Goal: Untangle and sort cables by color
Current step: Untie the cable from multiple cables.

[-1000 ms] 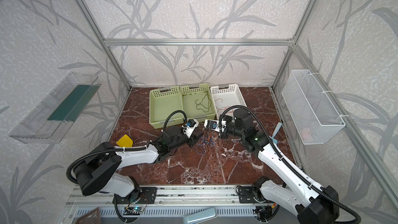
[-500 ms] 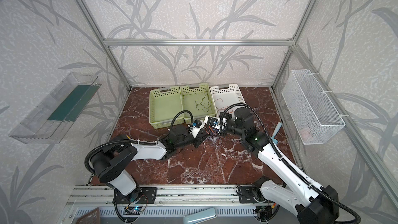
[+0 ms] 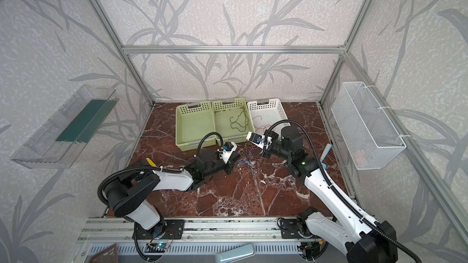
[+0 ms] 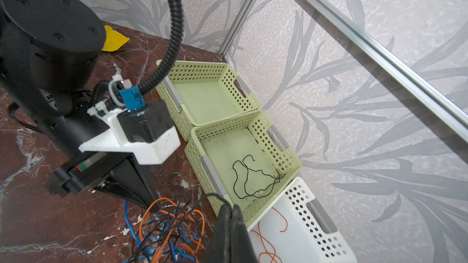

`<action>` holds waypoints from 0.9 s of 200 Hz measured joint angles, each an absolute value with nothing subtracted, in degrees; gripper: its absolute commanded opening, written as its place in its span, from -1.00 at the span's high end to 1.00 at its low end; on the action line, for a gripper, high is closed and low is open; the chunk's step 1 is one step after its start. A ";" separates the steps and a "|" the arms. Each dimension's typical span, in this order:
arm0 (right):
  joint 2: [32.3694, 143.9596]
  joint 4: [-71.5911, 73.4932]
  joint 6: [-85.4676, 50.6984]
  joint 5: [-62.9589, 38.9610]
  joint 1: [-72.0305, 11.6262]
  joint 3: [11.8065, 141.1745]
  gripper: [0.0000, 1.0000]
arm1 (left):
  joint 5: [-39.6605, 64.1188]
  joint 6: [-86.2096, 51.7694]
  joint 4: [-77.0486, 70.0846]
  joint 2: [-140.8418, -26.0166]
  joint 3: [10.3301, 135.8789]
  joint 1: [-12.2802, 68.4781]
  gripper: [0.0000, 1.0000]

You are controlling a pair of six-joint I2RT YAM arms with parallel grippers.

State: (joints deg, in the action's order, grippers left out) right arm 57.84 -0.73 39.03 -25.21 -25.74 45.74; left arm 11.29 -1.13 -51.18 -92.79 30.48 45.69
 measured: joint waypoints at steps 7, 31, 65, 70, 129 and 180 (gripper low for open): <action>57.84 -0.71 39.07 -25.41 -25.52 45.30 1.00 | 10.76 -0.93 -50.83 -92.01 29.71 45.69 0.73; 58.19 -0.10 39.27 -25.61 -25.32 43.55 1.00 | 8.80 -0.32 -49.21 -90.35 27.92 45.69 0.36; 59.13 1.28 38.52 -25.63 -25.32 40.32 1.00 | 8.27 -0.12 -47.00 -89.95 27.35 45.69 0.18; 59.18 1.56 38.33 -25.63 -25.32 39.90 1.00 | 8.43 -0.19 -46.72 -89.95 27.35 45.69 0.16; 59.20 3.77 36.88 -25.80 -25.32 36.86 1.00 | 13.19 -3.20 -46.72 -92.14 29.15 45.69 -0.34; 58.89 4.16 36.64 -25.78 -25.32 36.36 1.00 | 13.63 -6.70 -46.81 -94.65 31.27 45.69 -0.56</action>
State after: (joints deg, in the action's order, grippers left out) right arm 58.89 4.16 36.64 -25.78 -25.32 36.36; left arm 13.63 -6.70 -46.81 -94.65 31.27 45.69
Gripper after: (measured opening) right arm 0.049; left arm 0.758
